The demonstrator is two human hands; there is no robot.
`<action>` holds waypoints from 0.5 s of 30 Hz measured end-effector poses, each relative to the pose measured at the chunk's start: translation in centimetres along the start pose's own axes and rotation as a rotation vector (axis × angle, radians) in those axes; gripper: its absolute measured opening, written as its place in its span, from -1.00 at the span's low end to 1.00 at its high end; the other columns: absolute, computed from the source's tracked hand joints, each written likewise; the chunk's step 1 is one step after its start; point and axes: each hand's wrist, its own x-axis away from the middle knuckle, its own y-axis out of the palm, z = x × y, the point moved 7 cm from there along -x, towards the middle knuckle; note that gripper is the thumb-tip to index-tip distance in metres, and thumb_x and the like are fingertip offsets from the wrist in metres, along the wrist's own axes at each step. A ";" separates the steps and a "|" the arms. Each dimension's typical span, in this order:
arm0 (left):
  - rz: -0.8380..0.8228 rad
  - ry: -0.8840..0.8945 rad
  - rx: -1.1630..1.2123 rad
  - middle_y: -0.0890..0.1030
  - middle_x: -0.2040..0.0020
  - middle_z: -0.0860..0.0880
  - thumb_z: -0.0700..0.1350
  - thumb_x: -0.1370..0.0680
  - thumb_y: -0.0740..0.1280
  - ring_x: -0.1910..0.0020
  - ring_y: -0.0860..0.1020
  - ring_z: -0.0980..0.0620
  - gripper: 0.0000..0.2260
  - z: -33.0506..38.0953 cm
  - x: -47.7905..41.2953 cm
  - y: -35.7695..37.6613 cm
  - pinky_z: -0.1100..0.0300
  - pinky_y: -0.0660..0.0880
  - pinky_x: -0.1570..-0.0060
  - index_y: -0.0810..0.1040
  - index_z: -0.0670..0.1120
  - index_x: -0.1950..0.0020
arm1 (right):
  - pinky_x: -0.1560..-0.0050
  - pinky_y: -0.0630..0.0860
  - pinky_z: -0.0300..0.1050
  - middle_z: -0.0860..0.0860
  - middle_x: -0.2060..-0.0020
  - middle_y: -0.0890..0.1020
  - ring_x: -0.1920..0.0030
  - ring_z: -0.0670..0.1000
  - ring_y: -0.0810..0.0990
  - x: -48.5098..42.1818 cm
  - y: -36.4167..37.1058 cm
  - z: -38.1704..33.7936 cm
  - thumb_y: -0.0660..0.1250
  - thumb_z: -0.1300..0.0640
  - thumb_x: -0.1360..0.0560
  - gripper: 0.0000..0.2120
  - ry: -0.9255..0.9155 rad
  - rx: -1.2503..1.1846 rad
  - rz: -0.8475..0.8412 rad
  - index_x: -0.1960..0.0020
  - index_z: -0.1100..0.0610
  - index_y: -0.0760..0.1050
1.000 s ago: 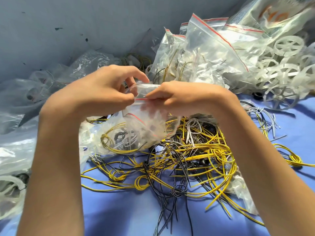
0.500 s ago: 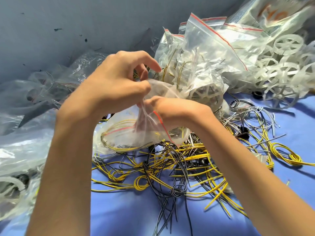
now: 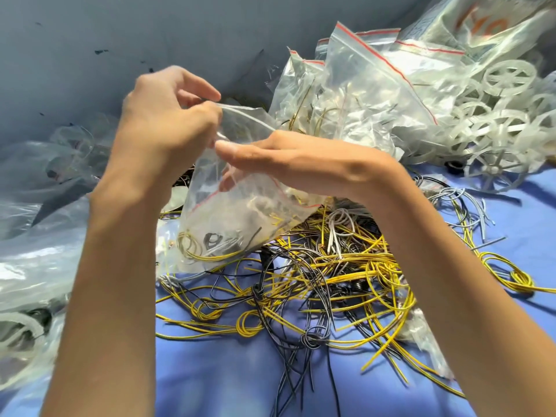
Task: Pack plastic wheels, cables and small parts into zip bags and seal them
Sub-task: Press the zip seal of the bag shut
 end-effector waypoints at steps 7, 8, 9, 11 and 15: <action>-0.337 0.013 0.210 0.57 0.07 0.06 0.05 -0.43 0.42 0.25 0.65 0.17 -0.77 1.1 1.2 2.2 0.35 0.53 0.17 0.53 0.02 -0.03 | 0.35 0.33 -0.13 0.00 0.41 0.50 0.39 -0.10 0.42 0.0 -1.7 0.5 0.25 0.00 -0.58 -0.73 -0.058 0.236 0.152 0.03 0.13 0.66; -0.370 0.018 0.164 0.57 0.01 0.08 0.13 -0.37 0.42 0.15 0.65 0.16 -0.65 0.9 1.2 2.3 0.30 0.54 0.08 0.51 0.04 -0.08 | 0.26 0.43 -0.12 0.02 0.34 0.60 0.31 -0.08 0.53 0.1 -2.1 1.3 0.24 0.03 -0.59 -0.74 -0.014 0.212 0.168 0.06 0.13 0.65; -0.386 0.029 0.082 0.57 -0.05 0.11 0.21 -0.32 0.43 0.07 0.63 0.18 -0.55 0.5 1.1 2.2 0.26 0.53 0.02 0.50 0.07 -0.13 | 0.17 0.49 -0.16 0.00 0.28 0.67 0.22 -0.08 0.61 0.1 -2.6 2.1 0.23 0.05 -0.59 -0.74 0.038 0.171 0.198 0.10 0.11 0.65; -0.420 0.031 -0.090 0.53 -0.15 0.16 0.30 -0.22 0.44 -0.01 0.56 0.30 -0.40 -0.5 1.0 2.4 0.31 0.46 0.05 0.45 0.15 -0.21 | 0.12 0.52 -0.29 0.00 0.24 0.71 0.16 -0.11 0.66 0.1 -3.6 3.6 0.21 0.06 -0.60 -0.71 0.133 0.100 0.290 0.17 0.08 0.64; -0.658 -0.080 -0.386 0.53 -0.20 0.05 0.26 -0.14 0.43 -0.03 0.57 0.15 -0.22 -3.3 1.8 4.1 0.25 0.45 0.08 0.40 0.05 -0.33 | 0.01 0.60 0.07 0.11 0.24 0.69 0.16 0.04 0.68 0.0 -4.2 5.4 0.18 0.09 -0.60 -0.66 0.206 0.017 0.386 0.25 0.19 0.57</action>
